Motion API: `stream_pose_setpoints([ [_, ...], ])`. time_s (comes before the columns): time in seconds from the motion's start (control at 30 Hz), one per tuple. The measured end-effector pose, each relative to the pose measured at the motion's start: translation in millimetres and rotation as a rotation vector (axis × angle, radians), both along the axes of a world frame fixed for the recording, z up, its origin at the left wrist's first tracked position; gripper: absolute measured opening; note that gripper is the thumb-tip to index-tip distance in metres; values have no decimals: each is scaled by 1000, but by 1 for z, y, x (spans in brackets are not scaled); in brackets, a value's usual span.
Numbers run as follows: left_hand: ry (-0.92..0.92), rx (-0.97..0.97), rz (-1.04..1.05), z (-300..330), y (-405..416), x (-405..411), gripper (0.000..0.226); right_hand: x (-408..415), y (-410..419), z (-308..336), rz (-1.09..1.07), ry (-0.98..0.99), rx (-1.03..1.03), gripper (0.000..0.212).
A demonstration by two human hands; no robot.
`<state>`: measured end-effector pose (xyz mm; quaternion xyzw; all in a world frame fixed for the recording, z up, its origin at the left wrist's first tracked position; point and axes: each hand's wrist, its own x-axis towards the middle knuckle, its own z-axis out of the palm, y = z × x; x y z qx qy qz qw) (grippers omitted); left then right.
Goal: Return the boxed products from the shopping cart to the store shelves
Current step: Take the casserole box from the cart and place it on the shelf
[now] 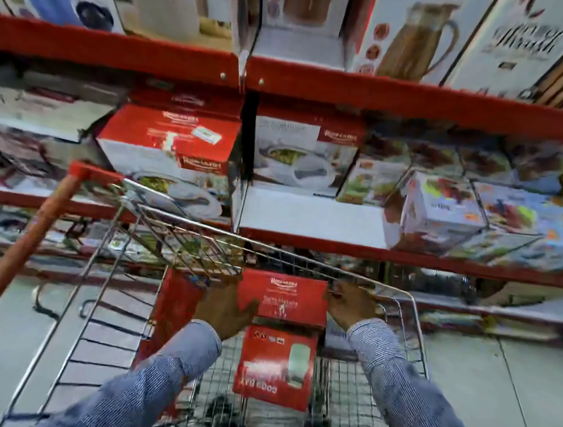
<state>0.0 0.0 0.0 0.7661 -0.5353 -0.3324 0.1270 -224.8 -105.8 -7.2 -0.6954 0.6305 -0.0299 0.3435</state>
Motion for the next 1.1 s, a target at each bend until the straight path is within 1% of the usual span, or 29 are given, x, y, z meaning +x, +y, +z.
stream_pose_setpoints([
  [0.03,59,38,17,-15,-4,0,64,-1,1,-12,-25,29,82,30],
  [0.13,150,249,110,-39,-12,2,50,-1,8,-30,-103,131,281,40],
  [0.2,299,323,199,-53,-18,1,41,1,11,-38,-116,105,346,39],
  [0.23,376,326,233,-60,-20,2,33,2,10,-43,-120,71,343,37],
  [0.27,408,320,262,-63,-22,3,28,3,10,-43,-135,45,335,36],
  [0.3,431,311,305,-69,-22,5,28,4,10,-45,-163,19,334,35],
  [0.37,459,298,392,-73,-19,6,32,6,10,-44,-203,-28,328,35],
  [0.47,425,281,472,-64,-7,7,44,7,16,-35,-307,-131,285,31],
  [0.5,447,249,500,-59,-5,8,40,6,18,-31,-366,-185,265,28],
  [0.57,475,161,527,-39,0,12,17,4,23,-16,-467,-285,203,22],
  [0.6,467,110,528,-27,3,15,13,3,25,-6,-493,-331,168,21],
  [0.63,474,54,525,-16,5,19,12,3,25,6,-503,-373,133,19],
  [0.7,481,-50,526,12,11,26,23,4,24,31,-498,-455,67,20],
  [0.8,392,-209,543,61,18,32,27,7,21,76,-477,-576,-23,17],
  [0.87,353,-323,571,94,17,34,22,8,13,104,-474,-635,-79,15],
  [0.9,366,-376,585,109,16,35,16,9,9,118,-464,-657,-101,15],
  [0.93,360,-415,593,125,15,34,15,9,5,132,-450,-677,-122,13],
  [1.03,285,-550,532,159,9,36,15,8,-7,167,-405,-740,-189,12],
  [1.1,272,-604,505,176,5,36,28,5,-14,182,-377,-754,-234,14],
])
